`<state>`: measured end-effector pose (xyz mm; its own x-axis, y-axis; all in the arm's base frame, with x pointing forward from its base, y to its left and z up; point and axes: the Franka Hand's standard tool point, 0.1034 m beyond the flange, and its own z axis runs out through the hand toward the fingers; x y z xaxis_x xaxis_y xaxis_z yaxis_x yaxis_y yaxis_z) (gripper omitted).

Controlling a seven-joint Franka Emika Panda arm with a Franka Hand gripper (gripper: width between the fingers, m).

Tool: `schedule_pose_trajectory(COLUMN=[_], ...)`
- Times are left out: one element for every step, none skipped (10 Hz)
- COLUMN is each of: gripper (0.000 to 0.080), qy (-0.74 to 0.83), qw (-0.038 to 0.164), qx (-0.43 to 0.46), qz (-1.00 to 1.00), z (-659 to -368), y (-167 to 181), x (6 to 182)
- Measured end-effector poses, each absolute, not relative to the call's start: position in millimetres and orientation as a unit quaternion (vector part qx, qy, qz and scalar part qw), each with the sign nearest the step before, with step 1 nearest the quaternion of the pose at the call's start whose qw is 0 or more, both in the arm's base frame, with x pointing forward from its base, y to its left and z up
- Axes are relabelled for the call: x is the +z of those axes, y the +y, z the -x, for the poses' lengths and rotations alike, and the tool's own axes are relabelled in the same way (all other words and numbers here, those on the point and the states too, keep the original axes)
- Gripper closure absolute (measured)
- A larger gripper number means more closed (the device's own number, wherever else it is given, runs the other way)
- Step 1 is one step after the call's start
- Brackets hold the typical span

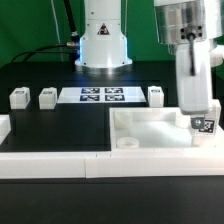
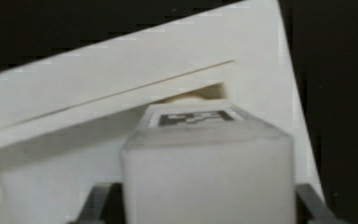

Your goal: Assemble square table

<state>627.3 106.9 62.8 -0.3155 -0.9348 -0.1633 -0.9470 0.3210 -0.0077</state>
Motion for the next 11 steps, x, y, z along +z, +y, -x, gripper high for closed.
schedule_pose_trajectory(gripper=[0.0509, 0.0509, 0.0502, 0.0502, 0.0502, 0.0502, 0.0487, 0.0487, 0.0297, 0.0197, 0.0164], qy=[0.838, 0.866, 0.868, 0.869, 0.865, 0.858, 0.856, 0.856, 0.856, 0.855, 0.844], qw=[0.065, 0.064, 0.064, 0.063, 0.062, 0.062, 0.062, 0.062, 0.062, 0.063, 0.066], qx=[0.045, 0.043, 0.043, 0.042, 0.04, 0.039, 0.038, 0.039, 0.039, 0.038, 0.04], qz=[0.54, 0.494, 0.491, 0.49, 0.496, 0.508, 0.512, 0.512, 0.512, 0.514, 0.531], z=[-627.2, -627.3, -626.9, -626.6, -625.5, -625.3, -625.2, -625.0, -625.0, -624.9, -618.7], y=[107.2, 107.7, 107.4, 106.5, 106.6, 106.3, 106.4, 106.6, 106.6, 107.5, 113.6], x=[63.3, 63.8, 64.0, 64.1, 63.7, 63.6, 63.4, 63.2, 63.2, 63.6, 72.0])
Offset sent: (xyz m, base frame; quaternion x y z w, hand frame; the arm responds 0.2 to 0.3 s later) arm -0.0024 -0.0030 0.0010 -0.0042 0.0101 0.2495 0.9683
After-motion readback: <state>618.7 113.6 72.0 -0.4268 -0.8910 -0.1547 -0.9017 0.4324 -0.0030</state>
